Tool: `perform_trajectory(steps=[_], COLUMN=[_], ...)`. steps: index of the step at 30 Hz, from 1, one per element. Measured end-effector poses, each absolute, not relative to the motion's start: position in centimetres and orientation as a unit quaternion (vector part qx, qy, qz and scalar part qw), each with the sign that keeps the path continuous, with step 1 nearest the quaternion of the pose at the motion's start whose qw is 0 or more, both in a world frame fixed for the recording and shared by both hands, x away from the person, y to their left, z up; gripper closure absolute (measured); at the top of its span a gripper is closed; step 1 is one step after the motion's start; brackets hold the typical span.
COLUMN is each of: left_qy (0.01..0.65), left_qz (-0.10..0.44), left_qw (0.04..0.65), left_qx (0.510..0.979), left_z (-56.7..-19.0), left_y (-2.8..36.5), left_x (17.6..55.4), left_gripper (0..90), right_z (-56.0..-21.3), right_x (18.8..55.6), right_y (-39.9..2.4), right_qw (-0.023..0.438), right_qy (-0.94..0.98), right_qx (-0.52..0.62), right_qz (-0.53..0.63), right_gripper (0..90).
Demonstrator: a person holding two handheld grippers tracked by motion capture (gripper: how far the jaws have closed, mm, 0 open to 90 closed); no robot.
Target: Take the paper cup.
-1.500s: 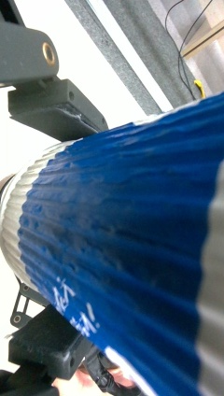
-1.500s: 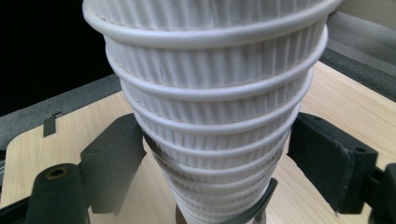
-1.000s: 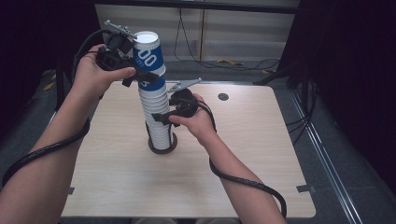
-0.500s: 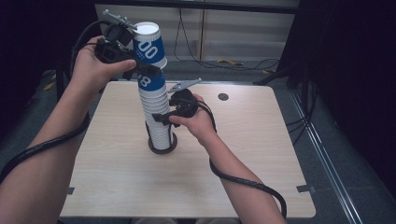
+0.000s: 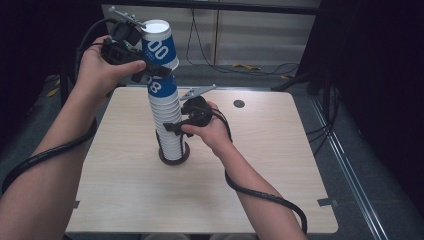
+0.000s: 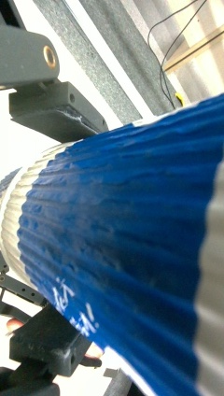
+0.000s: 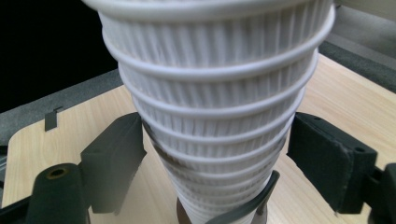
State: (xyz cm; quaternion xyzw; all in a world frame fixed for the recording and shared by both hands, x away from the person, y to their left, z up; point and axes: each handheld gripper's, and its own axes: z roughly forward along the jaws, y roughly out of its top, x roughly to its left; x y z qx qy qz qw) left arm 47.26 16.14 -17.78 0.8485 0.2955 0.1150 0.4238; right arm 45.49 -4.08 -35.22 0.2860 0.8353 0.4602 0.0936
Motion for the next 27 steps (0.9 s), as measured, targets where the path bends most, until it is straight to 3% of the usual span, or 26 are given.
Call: perform_trajectory(steps=[27], left_qy=[0.289], left_qz=[0.128], left_qw=[0.429], left_qx=[0.846], left_z=[-16.7], left_y=[18.2], left_x=[45.1], left_gripper=[19.5], right_z=[-35.5], right_x=[45.3], right_y=[-3.9], right_qw=[0.102], right_qy=[0.836], right_qx=[0.283], right_qz=[0.459], right_gripper=[18.6])
